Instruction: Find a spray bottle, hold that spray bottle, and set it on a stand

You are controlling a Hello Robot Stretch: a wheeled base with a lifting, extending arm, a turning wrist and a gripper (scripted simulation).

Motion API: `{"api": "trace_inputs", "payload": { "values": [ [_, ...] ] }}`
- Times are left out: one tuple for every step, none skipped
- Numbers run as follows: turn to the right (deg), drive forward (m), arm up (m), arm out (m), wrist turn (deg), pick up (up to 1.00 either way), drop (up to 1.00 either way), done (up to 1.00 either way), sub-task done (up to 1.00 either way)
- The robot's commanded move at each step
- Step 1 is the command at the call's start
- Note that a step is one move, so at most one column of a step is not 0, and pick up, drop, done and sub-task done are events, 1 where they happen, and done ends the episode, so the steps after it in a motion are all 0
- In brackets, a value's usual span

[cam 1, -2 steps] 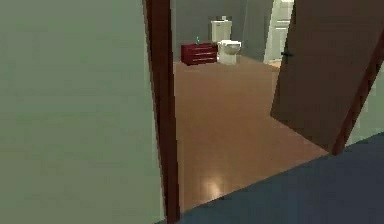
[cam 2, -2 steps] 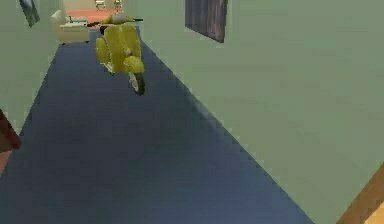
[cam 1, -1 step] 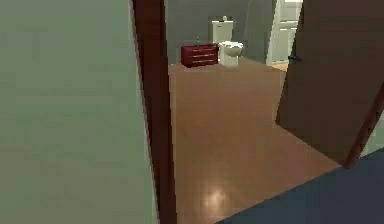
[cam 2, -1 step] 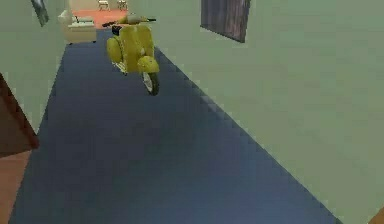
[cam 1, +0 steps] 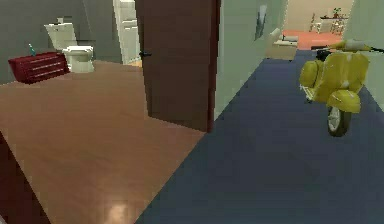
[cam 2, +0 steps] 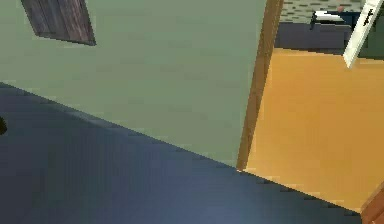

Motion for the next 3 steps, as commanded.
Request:
{"api": "trace_inputs", "payload": {
  "values": [
    [0.0, 0.5, 0.0, 0.0, 0.0, 0.0, 0.0, 0.0, 0.0],
    [-15.0, 0.0, 0.0, 0.0, 0.0, 0.0, 0.0, 0.0, 0.0],
    [0.0, 0.45, 0.0, 0.0, 0.0, 0.0, 0.0, 0.0, 0.0]
  ]
}}
